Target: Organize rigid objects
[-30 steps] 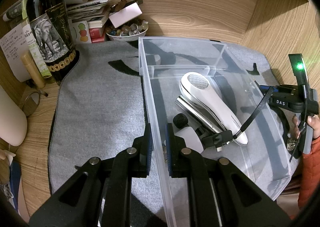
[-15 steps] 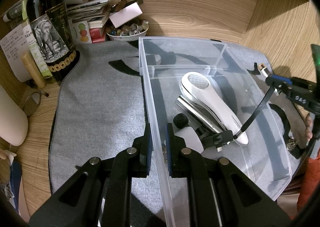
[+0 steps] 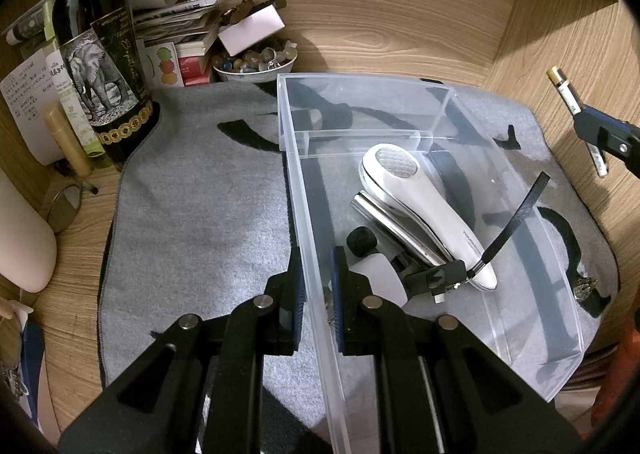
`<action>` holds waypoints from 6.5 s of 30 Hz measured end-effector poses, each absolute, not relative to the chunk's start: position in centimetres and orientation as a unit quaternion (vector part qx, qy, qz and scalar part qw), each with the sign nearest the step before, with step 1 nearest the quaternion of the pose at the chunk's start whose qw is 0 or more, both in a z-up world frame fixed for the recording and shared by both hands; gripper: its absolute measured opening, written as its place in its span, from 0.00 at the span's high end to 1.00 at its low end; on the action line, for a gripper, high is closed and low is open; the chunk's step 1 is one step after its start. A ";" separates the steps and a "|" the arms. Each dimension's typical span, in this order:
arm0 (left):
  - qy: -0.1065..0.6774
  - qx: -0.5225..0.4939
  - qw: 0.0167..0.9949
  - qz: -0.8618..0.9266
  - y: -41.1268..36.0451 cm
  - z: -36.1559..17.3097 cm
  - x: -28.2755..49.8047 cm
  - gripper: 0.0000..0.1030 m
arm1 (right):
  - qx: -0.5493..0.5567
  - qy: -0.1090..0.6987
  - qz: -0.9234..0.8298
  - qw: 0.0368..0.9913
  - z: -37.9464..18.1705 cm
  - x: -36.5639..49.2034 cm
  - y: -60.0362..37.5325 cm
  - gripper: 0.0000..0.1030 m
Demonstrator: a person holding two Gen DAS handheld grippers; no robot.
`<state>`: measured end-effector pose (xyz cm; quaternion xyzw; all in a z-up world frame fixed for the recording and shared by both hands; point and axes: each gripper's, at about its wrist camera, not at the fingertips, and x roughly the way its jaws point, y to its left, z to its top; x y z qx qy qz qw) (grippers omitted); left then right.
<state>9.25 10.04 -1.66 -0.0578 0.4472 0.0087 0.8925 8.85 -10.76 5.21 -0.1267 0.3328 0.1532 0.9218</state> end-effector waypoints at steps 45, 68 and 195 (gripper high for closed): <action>0.447 -0.060 0.892 0.005 10.2 -1.6 9.5 0.90 | -0.154 0.397 0.258 0.867 1.0 9.2 -3.4 0.49; 0.447 -0.053 0.893 0.009 10.2 -1.7 9.4 0.89 | -0.074 0.396 0.099 0.910 1.9 11.3 -15.8 0.39; 0.444 -0.062 0.894 0.003 10.5 -1.7 9.3 0.89 | -0.071 0.293 0.170 0.938 5.3 5.8 -10.8 0.94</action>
